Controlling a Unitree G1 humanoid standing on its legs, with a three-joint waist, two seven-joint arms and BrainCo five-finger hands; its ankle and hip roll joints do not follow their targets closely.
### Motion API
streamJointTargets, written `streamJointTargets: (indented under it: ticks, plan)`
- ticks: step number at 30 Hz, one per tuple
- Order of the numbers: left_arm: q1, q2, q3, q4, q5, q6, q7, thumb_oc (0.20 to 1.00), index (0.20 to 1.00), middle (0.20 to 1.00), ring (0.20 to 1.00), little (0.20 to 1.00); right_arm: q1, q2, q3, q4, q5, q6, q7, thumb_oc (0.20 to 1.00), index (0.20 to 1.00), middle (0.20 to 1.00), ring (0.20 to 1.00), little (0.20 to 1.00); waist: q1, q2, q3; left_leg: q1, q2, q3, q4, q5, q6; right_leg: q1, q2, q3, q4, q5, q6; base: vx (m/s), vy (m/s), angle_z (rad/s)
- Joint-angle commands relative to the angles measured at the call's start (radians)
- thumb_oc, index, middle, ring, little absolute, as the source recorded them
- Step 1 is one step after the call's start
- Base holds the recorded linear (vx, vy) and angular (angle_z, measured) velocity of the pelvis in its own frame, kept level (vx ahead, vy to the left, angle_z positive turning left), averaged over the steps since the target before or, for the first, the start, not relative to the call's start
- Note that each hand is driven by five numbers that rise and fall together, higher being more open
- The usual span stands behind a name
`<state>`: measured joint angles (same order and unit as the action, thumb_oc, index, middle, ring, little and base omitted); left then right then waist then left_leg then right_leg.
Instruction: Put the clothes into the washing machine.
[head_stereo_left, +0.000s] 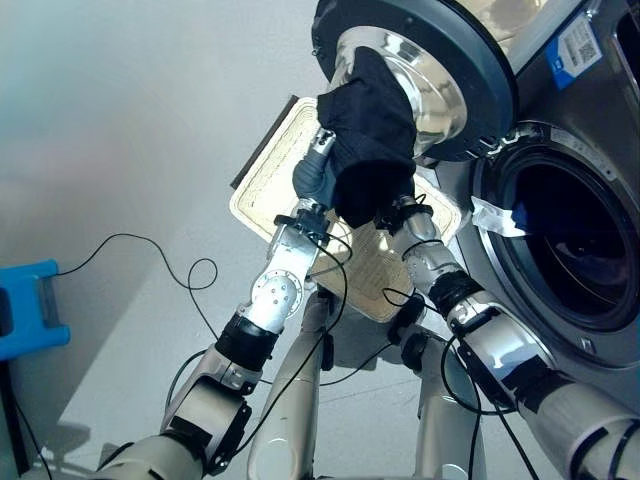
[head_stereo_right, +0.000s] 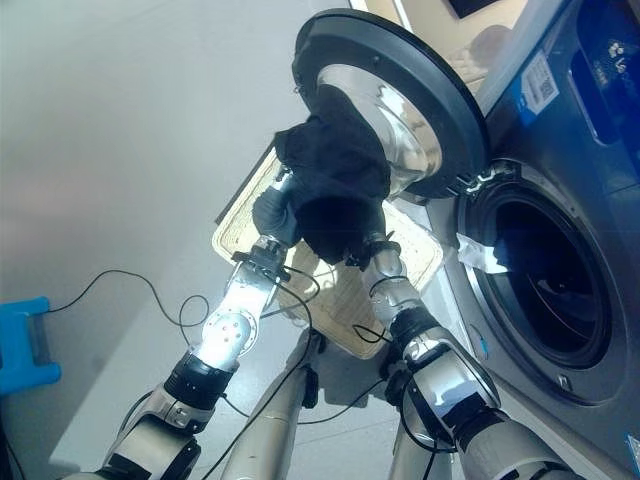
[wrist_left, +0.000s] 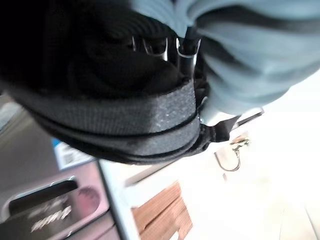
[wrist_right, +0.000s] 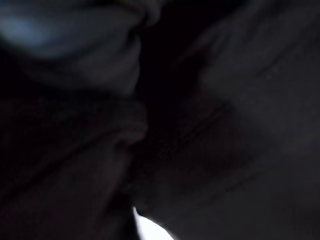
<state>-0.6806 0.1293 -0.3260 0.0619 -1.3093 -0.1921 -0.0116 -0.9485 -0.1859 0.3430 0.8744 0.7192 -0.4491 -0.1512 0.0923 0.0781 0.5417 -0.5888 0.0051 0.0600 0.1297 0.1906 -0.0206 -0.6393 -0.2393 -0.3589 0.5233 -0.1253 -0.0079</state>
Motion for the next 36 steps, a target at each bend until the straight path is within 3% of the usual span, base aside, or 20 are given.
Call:
streamJointTargets:
  ticks: [1,2,9,12,13,16,19,20,21,22,26,28,29,31,36]
  plan:
    - [-0.037,-0.057,0.035,-0.045,0.069,-0.058,0.025,0.2,0.2,0.2,0.2,0.2,-0.012,0.015,-0.049,-0.114,0.164,-0.152,0.004,0.2,0.2,0.2,0.2,0.2,-0.017,0.029,-0.022,0.037,-0.047,0.107,0.076,-0.167,-0.003,0.036,0.04,0.031,-0.14,0.129,0.107,0.01,0.038,-0.06]
    - [-0.024,-0.06,0.042,-0.042,0.081,-0.059,0.044,0.2,0.2,0.2,0.2,0.2,0.018,0.025,-0.073,-0.137,0.243,-0.186,0.042,0.2,0.2,0.2,0.2,0.2,-0.023,0.028,-0.022,0.04,-0.045,0.11,0.072,-0.167,-0.003,0.037,0.044,0.036,-0.143,0.128,0.107,0.01,0.028,-0.09]
    - [0.023,-0.051,0.053,-0.029,0.131,-0.069,0.131,0.2,0.2,0.2,0.2,0.2,0.091,0.058,-0.141,-0.258,0.443,-0.255,0.142,0.2,0.2,0.2,0.2,0.2,-0.039,0.025,-0.022,0.046,-0.037,0.124,0.054,-0.165,-0.004,0.038,0.053,0.046,-0.163,0.13,0.11,0.0,0.015,-0.16]
    - [0.047,-0.037,0.052,-0.015,0.142,-0.018,0.133,0.2,0.2,0.2,0.2,0.2,0.116,0.075,-0.161,-0.317,0.534,-0.269,0.187,0.2,0.2,0.2,0.2,0.2,-0.044,0.024,-0.022,0.05,-0.036,0.127,0.051,-0.166,-0.005,0.043,0.054,0.047,-0.172,0.133,0.111,0.0,0.009,-0.13]
    - [0.059,-0.035,0.045,-0.006,0.159,0.025,0.123,0.2,0.2,0.2,0.2,0.2,0.123,0.083,-0.171,-0.345,0.581,-0.267,0.216,0.2,0.2,0.2,0.2,0.2,-0.046,0.024,-0.022,0.052,-0.036,0.128,0.051,-0.167,-0.005,0.046,0.055,0.048,-0.176,0.134,0.112,0.01,0.01,-0.06]
    - [0.064,-0.031,0.038,-0.004,0.171,0.052,0.12,0.2,0.2,0.2,0.2,0.2,0.128,0.087,-0.176,-0.363,0.605,-0.269,0.232,0.2,0.2,0.2,0.2,0.2,-0.047,0.024,-0.022,0.054,-0.035,0.13,0.049,-0.167,-0.004,0.047,0.056,0.049,-0.178,0.135,0.113,0.0,0.01,-0.05]
    - [0.076,0.019,-0.033,0.059,0.304,0.192,0.005,0.2,0.2,0.2,0.2,0.2,0.135,0.106,-0.172,-0.462,0.65,-0.26,0.286,0.2,0.2,0.2,0.2,0.2,-0.057,0.025,-0.022,0.061,-0.031,0.142,0.047,-0.165,-0.001,0.054,0.06,0.052,-0.188,0.142,0.113,0.01,0.03,-0.06]
    - [0.076,0.023,-0.04,0.066,0.325,0.206,0.004,0.2,0.2,0.2,0.2,0.2,0.134,0.105,-0.17,-0.466,0.666,-0.258,0.301,0.2,0.2,0.2,0.2,0.2,-0.058,0.025,-0.022,0.061,-0.031,0.143,0.047,-0.165,-0.001,0.055,0.06,0.053,-0.189,0.143,0.112,0.01,0.037,-0.1]
    - [0.074,0.037,-0.056,0.086,0.35,0.204,-0.001,0.373,0.373,0.373,0.373,0.373,0.136,0.11,-0.166,-0.479,0.683,-0.251,0.315,0.2,0.2,0.2,0.2,0.2,-0.061,0.026,-0.022,0.063,-0.03,0.145,0.047,-0.164,-0.001,0.055,0.061,0.054,-0.189,0.144,0.113,0.01,0.029,-0.08]
    - [0.072,0.051,-0.075,0.115,0.394,0.203,0.0,1.0,1.0,1.0,1.0,1.0,0.14,0.115,-0.153,-0.493,0.704,-0.249,0.329,0.2,0.2,0.2,0.2,0.2,-0.063,0.026,-0.022,0.063,-0.029,0.148,0.049,-0.162,-0.001,0.055,0.062,0.055,-0.188,0.146,0.113,0.01,0.031,-0.07]
    - [0.059,0.084,-0.111,0.213,0.544,0.135,0.045,1.0,1.0,1.0,1.0,1.0,0.153,0.122,-0.123,-0.495,0.723,-0.225,0.336,0.2,0.2,0.2,0.2,0.2,-0.071,0.024,-0.022,0.065,-0.025,0.155,0.051,-0.16,-0.003,0.055,0.066,0.061,-0.19,0.147,0.113,0.0,0.022,-0.04]
    - [0.054,0.101,-0.113,0.263,0.582,0.072,0.111,1.0,1.0,1.0,1.0,1.0,0.164,0.121,-0.11,-0.47,0.763,-0.214,0.349,0.2,0.2,0.2,0.2,0.2,-0.075,0.025,-0.022,0.063,-0.024,0.158,0.053,-0.158,-0.006,0.052,0.071,0.068,-0.191,0.147,0.111,0.0,0.032,-0.1]
    - [0.054,0.101,-0.113,0.263,0.582,0.072,0.111,1.0,1.0,1.0,1.0,1.0,0.164,0.121,-0.11,-0.47,0.763,-0.214,0.349,0.2,0.2,0.2,0.2,0.2,-0.075,0.025,-0.022,0.063,-0.024,0.158,0.053,-0.158,-0.006,0.052,0.071,0.068,-0.191,0.147,0.111,0.0,0.042,-0.14]
    - [0.067,0.109,-0.099,0.323,0.702,-0.034,0.243,1.0,1.0,1.0,1.0,1.0,0.207,0.13,-0.112,-0.43,0.85,-0.189,0.402,0.2,0.2,0.2,0.2,0.2,-0.08,0.027,-0.022,0.065,-0.025,0.162,0.052,-0.16,-0.009,0.051,0.075,0.076,-0.193,0.144,0.11,0.0,0.036,-0.11]
    - [0.113,0.09,-0.036,0.392,0.708,-0.149,0.423,1.0,1.0,1.0,1.0,1.0,0.277,0.138,-0.129,-0.375,0.981,-0.142,0.459,0.2,0.2,0.2,0.2,0.2,-0.087,0.035,-0.022,0.063,-0.033,0.162,0.051,-0.16,-0.014,0.046,0.083,0.089,-0.197,0.139,0.106,0.0,0.029,-0.05]
